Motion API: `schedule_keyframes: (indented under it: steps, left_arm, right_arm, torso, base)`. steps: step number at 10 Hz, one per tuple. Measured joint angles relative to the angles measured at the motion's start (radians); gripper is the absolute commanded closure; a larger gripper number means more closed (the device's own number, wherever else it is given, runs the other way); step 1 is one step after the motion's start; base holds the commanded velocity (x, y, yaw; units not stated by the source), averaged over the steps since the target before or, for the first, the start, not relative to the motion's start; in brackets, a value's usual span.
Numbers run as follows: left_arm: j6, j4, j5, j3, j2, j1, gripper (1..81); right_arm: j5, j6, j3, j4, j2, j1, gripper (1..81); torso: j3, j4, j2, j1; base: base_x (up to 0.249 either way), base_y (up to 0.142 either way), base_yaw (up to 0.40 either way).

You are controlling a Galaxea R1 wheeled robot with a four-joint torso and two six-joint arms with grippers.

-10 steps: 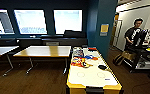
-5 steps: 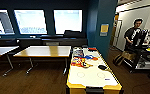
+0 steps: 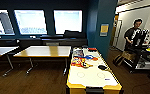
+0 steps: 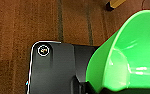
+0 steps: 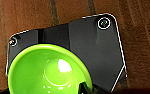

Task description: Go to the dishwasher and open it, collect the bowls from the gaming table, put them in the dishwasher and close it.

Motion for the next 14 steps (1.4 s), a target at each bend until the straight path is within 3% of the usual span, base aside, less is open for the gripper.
schedule_keyframes:
  steps: [4,14]
  left_arm:
    - [0.000,0.016,-0.039,-0.039,0.044,0.022,81.1]
    - [0.003,0.029,-0.039,-0.106,0.079,0.038,81.1]
  right_arm:
    - [0.005,0.000,-0.003,-0.001,0.018,0.006,81.1]
    - [0.001,0.000,-0.003,-0.005,0.022,-0.003,81.1]
  torso:
    - [0.000,0.000,0.000,0.001]
    - [0.001,0.000,-0.002,0.000]
  base:
    - [-0.085,0.000,0.000]
    - [-0.121,0.000,0.000]
